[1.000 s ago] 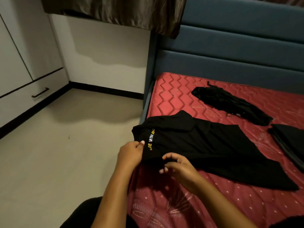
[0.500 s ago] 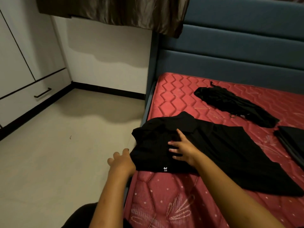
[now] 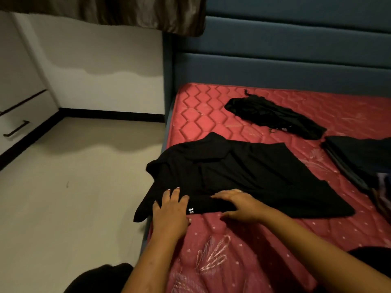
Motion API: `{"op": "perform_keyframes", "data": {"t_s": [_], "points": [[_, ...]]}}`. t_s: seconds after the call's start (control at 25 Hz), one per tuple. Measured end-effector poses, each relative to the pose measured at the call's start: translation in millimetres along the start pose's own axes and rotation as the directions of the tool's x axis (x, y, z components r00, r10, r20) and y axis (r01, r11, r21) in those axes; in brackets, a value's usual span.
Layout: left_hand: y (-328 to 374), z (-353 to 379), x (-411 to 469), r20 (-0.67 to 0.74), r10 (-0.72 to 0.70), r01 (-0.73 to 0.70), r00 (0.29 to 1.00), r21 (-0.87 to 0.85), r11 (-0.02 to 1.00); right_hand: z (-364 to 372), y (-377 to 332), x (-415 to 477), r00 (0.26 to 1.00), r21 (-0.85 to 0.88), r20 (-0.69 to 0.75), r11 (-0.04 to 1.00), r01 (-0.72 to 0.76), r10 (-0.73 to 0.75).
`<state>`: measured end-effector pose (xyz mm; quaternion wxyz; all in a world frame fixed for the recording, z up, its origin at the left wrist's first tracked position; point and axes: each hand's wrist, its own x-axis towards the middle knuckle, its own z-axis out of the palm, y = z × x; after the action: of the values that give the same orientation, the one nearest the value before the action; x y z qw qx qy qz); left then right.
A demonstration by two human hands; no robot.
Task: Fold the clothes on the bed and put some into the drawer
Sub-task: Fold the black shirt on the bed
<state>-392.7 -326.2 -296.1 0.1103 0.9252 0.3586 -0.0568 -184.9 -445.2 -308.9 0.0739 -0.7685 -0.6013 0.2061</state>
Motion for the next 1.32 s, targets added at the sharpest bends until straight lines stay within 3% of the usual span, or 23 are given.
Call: {"op": "perform_keyframes", "data": {"t_s": [0.12,0.2,0.28,0.36,0.52,0.64,0.72,0.88,1.0,1.12,1.24,1.32], "points": [[17.6,11.7,0.3,-0.065,0.097,-0.093,0.993,0.059,0.994,-37.3,96.3,-61.0,0.952,-0.073,0.004,0.950,-0.304,0.306],[35.1,19.7,0.3,-0.082,0.136,-0.132,0.987,0.054,0.990,-60.3,154.2,-107.1,0.831,-0.069,0.060,0.833,-0.549,0.553],[42.8,25.3,2.0,-0.108,0.147,-0.144,0.983,0.037,0.989,-72.7,192.7,-131.7,0.730,0.074,0.032,0.726,-0.683,0.683],[50.5,26.4,3.3,-0.161,0.171,-0.169,0.972,0.025,0.985,-77.8,210.1,-131.8,0.674,0.191,-0.056,0.671,-0.717,0.737],[97.6,21.7,26.7,-0.307,0.255,-0.252,0.917,0.052,0.966,-74.2,238.7,-110.2,0.576,0.260,-0.031,0.563,-0.784,0.817],[144.6,18.9,48.2,-0.160,0.345,-0.333,0.925,0.099,0.938,-83.9,257.2,-102.3,0.544,0.300,-0.072,0.538,-0.788,0.836],[161.1,22.4,59.7,-0.007,0.317,-0.315,0.948,0.087,0.945,-95.1,257.7,-106.4,0.527,0.364,-0.195,0.560,-0.745,0.827],[161.7,26.8,74.7,-0.072,0.270,-0.265,0.960,0.074,0.961,-109.1,257.4,-115.4,0.354,0.535,-0.511,0.612,-0.582,0.783],[159.3,30.8,79.0,-0.208,0.290,-0.260,0.934,0.161,0.952,-99.0,261.9,-108.1,0.356,0.628,-0.575,0.676,-0.385,0.737],[164.1,44.7,68.3,-0.305,0.426,-0.329,0.852,0.320,0.888,-87.9,258.2,-96.5,0.399,0.757,-0.499,0.611,-0.231,0.769],[173.3,60.5,52.5,-0.391,0.456,-0.351,0.799,0.313,0.883,-85.1,261.9,-116.0,0.574,0.823,-0.204,0.456,-0.339,0.793],[183.3,67.7,48.3,-0.395,0.473,-0.361,0.787,0.327,0.873,-84.3,269.1,-138.3,0.634,0.812,-0.069,0.412,-0.412,0.770]]}}
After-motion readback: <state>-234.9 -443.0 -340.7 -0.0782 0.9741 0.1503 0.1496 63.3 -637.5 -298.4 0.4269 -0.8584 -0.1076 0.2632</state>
